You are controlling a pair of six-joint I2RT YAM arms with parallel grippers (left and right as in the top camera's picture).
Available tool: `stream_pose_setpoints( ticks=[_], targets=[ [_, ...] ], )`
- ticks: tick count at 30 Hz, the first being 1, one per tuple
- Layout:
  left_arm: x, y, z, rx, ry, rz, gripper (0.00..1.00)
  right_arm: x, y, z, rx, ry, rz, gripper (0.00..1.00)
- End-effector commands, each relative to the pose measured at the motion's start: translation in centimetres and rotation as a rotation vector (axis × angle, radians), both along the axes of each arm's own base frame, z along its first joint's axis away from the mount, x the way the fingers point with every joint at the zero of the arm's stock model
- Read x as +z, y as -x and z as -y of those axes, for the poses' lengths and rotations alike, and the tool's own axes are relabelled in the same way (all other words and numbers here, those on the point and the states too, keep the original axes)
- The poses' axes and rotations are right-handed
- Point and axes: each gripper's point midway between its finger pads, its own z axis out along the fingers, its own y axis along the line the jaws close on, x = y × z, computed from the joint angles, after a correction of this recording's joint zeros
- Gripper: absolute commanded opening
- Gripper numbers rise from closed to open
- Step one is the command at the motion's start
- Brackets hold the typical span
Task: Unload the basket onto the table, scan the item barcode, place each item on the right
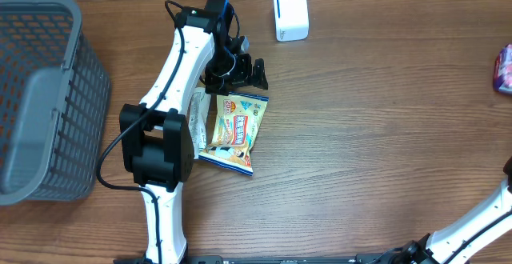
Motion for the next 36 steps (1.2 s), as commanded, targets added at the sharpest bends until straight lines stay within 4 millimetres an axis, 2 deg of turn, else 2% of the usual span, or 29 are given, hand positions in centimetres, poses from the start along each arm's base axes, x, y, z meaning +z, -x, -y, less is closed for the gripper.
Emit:
stream_pose_setpoints(
  ticks=[1, 4, 8, 11, 16, 19, 21, 24, 29, 36],
  targets=[
    [1.6, -0.6, -0.1, 0.015, 0.004, 0.045, 1.00, 3.6, 0.8, 1.2, 0.018, 0.064, 0.014, 0.82],
    [1.6, -0.6, -0.1, 0.015, 0.004, 0.045, 1.00, 7.1, 1.6, 1.4, 0.005, 0.092, 0.043, 0.88],
    [1.6, -0.6, -0.1, 0.015, 0.004, 0.045, 1.00, 13.1, 1.9, 0.7, 0.015, 0.142, 0.129, 1.00],
    [1.6, -0.6, -0.1, 0.015, 0.004, 0.045, 1.00, 18.1, 1.4, -1.6, 0.079, 0.141, 0.262, 1.00],
    [1.6, -0.6, -0.1, 0.015, 0.004, 0.045, 1.00, 23.3, 0.1, -7.0, 0.249, 0.046, 0.462, 1.00],
    [1.6, -0.6, -0.1, 0.015, 0.004, 0.045, 1.00, 24.0, -0.3, -9.7, 0.320, -0.033, 0.507, 1.00],
    [1.6, -0.6, -0.1, 0.015, 0.004, 0.045, 1.00, 23.4, -0.5, -11.4, 0.340, -0.095, 0.491, 1.00],
    [1.6, -0.6, -0.1, 0.015, 0.004, 0.045, 1.00, 22.8, -0.6, -13.0, 0.356, -0.135, 0.462, 1.00],
    [1.6, -0.6, -0.1, 0.015, 0.004, 0.045, 1.00, 22.0, -0.3, -14.3, 0.359, -0.176, 0.422, 1.00],
    [1.6, -0.6, -0.1, 0.015, 0.004, 0.045, 1.00, 21.9, -0.2, -14.4, 0.358, -0.181, 0.418, 1.00]
  ],
)
